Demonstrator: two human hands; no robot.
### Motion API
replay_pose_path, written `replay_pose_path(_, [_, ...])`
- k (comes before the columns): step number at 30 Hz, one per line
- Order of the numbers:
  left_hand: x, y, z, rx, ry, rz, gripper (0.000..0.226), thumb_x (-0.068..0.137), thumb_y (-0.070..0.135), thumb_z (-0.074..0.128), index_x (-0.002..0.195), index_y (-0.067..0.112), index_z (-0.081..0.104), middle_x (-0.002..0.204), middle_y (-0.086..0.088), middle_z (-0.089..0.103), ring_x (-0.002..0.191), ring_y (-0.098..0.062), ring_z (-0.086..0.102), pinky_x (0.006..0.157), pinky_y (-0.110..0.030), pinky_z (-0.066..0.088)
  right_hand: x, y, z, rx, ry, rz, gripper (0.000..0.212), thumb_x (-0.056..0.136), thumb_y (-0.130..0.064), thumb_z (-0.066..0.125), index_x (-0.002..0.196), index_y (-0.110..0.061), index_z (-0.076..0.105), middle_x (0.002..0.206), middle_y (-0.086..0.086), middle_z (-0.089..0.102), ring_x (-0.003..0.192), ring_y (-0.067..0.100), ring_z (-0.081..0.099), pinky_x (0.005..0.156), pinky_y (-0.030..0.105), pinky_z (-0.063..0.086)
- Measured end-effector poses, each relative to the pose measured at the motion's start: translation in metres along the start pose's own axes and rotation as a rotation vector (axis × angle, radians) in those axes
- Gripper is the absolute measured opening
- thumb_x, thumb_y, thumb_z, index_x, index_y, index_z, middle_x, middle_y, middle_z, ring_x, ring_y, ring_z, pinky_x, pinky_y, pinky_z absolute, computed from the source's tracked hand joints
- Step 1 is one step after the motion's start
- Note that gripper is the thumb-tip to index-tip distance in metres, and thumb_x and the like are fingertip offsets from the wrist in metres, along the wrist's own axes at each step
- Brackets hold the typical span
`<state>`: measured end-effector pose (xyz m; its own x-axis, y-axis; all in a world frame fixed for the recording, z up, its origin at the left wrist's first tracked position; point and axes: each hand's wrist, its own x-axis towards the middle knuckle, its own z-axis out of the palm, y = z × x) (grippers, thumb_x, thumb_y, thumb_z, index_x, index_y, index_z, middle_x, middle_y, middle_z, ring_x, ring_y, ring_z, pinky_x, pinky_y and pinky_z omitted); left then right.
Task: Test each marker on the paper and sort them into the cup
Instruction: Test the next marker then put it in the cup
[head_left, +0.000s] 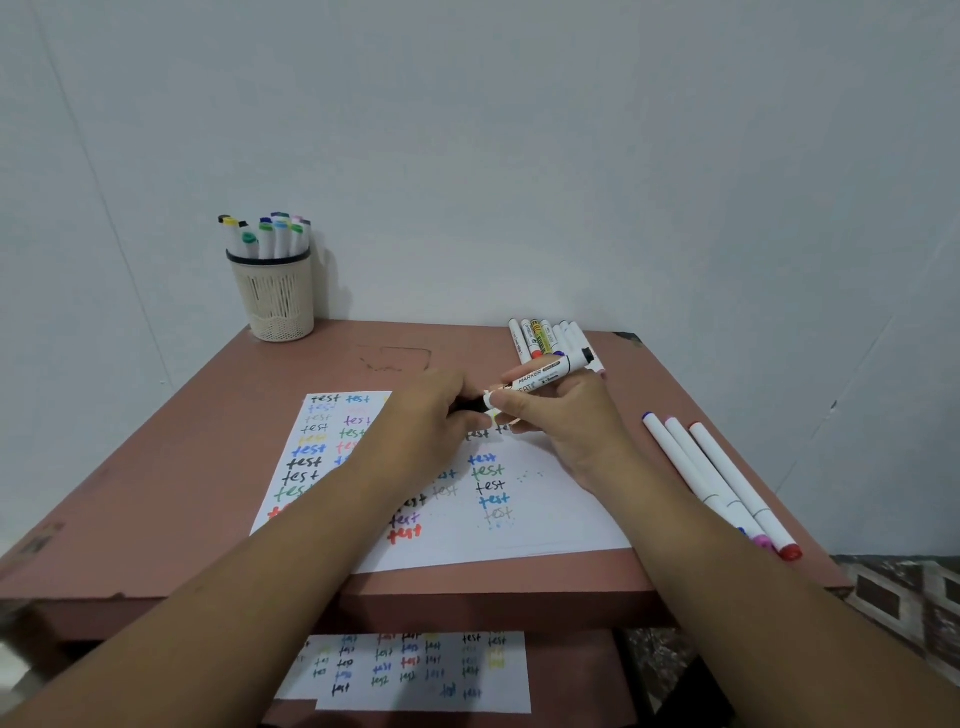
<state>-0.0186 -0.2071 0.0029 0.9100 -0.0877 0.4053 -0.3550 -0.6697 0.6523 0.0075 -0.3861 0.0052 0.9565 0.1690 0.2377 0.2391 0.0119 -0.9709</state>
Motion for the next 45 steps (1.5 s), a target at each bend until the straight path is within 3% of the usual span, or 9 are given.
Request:
replay_pose_path(10, [0.0, 0.002, -0.003, 0.642, -0.028, -0.219, 0.051, 0.081, 0.077, 0.046, 0.085, 0.028, 0.059, 0.093, 0.011, 0.051, 0.09, -0.017, 0.057, 0.082, -0.039, 0.05, 0.006, 0.003, -0.008, 0.151, 0.161, 0.114, 0.009, 0.089, -0.005, 0.079, 0.095, -0.011, 0.075, 0.086, 0.006, 0.077, 0.09, 0.023, 0.072, 0.085, 0.037, 0.062])
replay_pose_path(14, [0.005, 0.002, -0.015, 0.568, -0.19, -0.246, 0.043, 0.083, 0.064, 0.056, 0.088, 0.023, 0.067, 0.099, 0.005, 0.054, 0.089, -0.016, 0.059, 0.083, -0.037, 0.054, 0.008, -0.003, -0.011, 0.264, 0.312, 0.011, 0.061, 0.084, 0.007, 0.08, 0.134, -0.016, 0.053, 0.106, 0.008, 0.079, 0.1, 0.023, 0.077, 0.089, 0.044, 0.062])
replay_pose_path(18, [0.009, -0.006, -0.032, 0.408, -0.34, -0.266, 0.042, 0.081, 0.063, 0.063, 0.082, 0.021, 0.065, 0.094, -0.002, 0.068, 0.075, -0.014, 0.06, 0.075, -0.035, 0.054, 0.003, -0.027, -0.01, 0.202, 0.43, -0.059, 0.095, 0.086, 0.01, 0.076, 0.157, -0.024, 0.022, 0.105, 0.011, 0.079, 0.087, 0.014, 0.078, 0.074, 0.027, 0.063])
replay_pose_path(21, [0.012, -0.014, -0.05, 0.255, -0.284, -0.242, 0.039, 0.085, 0.063, 0.064, 0.105, 0.031, 0.07, 0.103, 0.012, 0.066, 0.088, -0.008, 0.063, 0.074, -0.031, 0.054, 0.008, -0.046, 0.0, -0.005, 0.345, -0.096, 0.086, 0.092, -0.005, 0.077, 0.153, -0.034, 0.023, 0.09, 0.002, 0.081, 0.087, 0.025, 0.078, 0.084, 0.044, 0.064])
replay_pose_path(24, [0.025, -0.028, -0.075, 0.12, -0.137, -0.185, 0.053, 0.084, 0.064, 0.064, 0.128, 0.035, 0.062, 0.123, 0.019, 0.062, 0.102, 0.001, 0.059, 0.08, -0.024, 0.05, 0.028, -0.066, 0.028, -0.091, 0.282, -0.147, 0.067, 0.097, -0.012, 0.072, 0.143, -0.034, 0.029, 0.088, 0.002, 0.08, 0.082, 0.015, 0.076, 0.071, 0.026, 0.058])
replay_pose_path(33, [0.061, -0.115, -0.119, -0.063, 0.414, -0.284, 0.038, 0.088, 0.043, 0.071, 0.122, 0.027, 0.063, 0.109, 0.014, 0.065, 0.096, -0.001, 0.061, 0.087, -0.028, 0.052, 0.143, -0.097, 0.142, 0.055, 0.136, -0.359, 0.038, 0.102, -0.008, 0.056, 0.126, -0.03, 0.036, 0.105, 0.018, 0.073, 0.089, 0.02, 0.077, 0.083, 0.04, 0.065])
replay_pose_path(39, [0.065, -0.157, -0.116, -0.089, 0.466, -0.339, 0.033, 0.088, 0.046, 0.069, 0.118, 0.034, 0.061, 0.1, 0.015, 0.064, 0.088, 0.0, 0.061, 0.078, -0.023, 0.052, 0.212, -0.105, 0.197, -0.16, 0.128, -0.476, 0.034, 0.102, -0.011, 0.055, 0.119, -0.033, 0.035, 0.096, 0.012, 0.071, 0.08, 0.023, 0.075, 0.082, 0.049, 0.062])
replay_pose_path(43, [0.069, -0.163, -0.112, -0.095, 0.469, -0.349, 0.032, 0.088, 0.047, 0.068, 0.117, 0.037, 0.06, 0.095, 0.016, 0.065, 0.083, 0.003, 0.062, 0.072, -0.019, 0.049, 0.243, -0.091, 0.221, -0.394, 0.009, -0.459, 0.025, 0.106, -0.015, 0.049, 0.128, -0.022, 0.039, 0.087, 0.006, 0.068, 0.08, 0.022, 0.071, 0.059, 0.023, 0.054])
replay_pose_path(45, [0.07, -0.164, -0.112, -0.114, 0.472, -0.362, 0.035, 0.088, 0.049, 0.067, 0.12, 0.04, 0.056, 0.093, 0.016, 0.065, 0.08, 0.006, 0.062, 0.073, -0.021, 0.05, 0.252, -0.078, 0.23, -0.555, -0.054, -0.423, 0.022, 0.107, -0.021, 0.047, 0.128, -0.018, 0.044, 0.084, -0.001, 0.064, 0.081, 0.023, 0.068, 0.061, 0.029, 0.049])
